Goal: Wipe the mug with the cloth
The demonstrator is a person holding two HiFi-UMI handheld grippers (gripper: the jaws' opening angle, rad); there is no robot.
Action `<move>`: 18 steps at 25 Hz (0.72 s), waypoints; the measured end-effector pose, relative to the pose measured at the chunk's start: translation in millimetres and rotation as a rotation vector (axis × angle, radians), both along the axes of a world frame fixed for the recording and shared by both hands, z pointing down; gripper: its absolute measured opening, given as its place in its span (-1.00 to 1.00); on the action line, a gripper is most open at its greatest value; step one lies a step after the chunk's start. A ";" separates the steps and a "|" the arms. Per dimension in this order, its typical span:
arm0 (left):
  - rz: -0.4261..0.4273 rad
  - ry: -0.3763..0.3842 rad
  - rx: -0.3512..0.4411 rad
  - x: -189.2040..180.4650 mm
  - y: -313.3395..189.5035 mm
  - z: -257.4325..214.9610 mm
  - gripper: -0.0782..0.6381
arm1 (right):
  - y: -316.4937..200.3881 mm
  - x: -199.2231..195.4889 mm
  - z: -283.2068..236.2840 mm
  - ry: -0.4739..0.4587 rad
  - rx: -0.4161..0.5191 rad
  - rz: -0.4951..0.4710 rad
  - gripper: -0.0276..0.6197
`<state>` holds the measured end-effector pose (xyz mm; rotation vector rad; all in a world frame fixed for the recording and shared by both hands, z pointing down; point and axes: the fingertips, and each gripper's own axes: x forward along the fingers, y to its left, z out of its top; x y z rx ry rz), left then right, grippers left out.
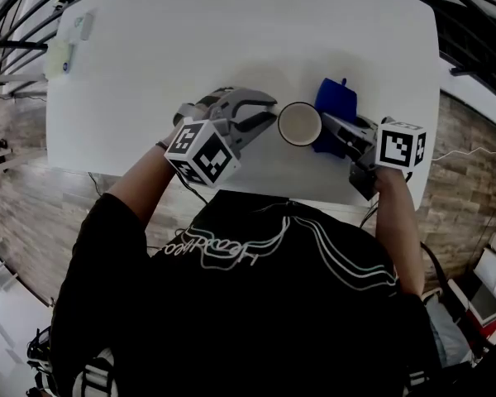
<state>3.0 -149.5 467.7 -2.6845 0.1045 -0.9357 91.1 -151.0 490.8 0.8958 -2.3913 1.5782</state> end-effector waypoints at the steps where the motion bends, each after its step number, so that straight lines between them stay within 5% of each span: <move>1: 0.008 -0.001 0.004 0.0 -0.5 -0.7 -0.60 | 0.3 0.7 -2.4 -0.006 0.010 -0.012 -0.75; 18: 0.239 -0.079 0.041 7.7 -10.3 0.1 -0.60 | -10.8 -2.6 -53.2 -0.069 0.180 -0.349 -0.75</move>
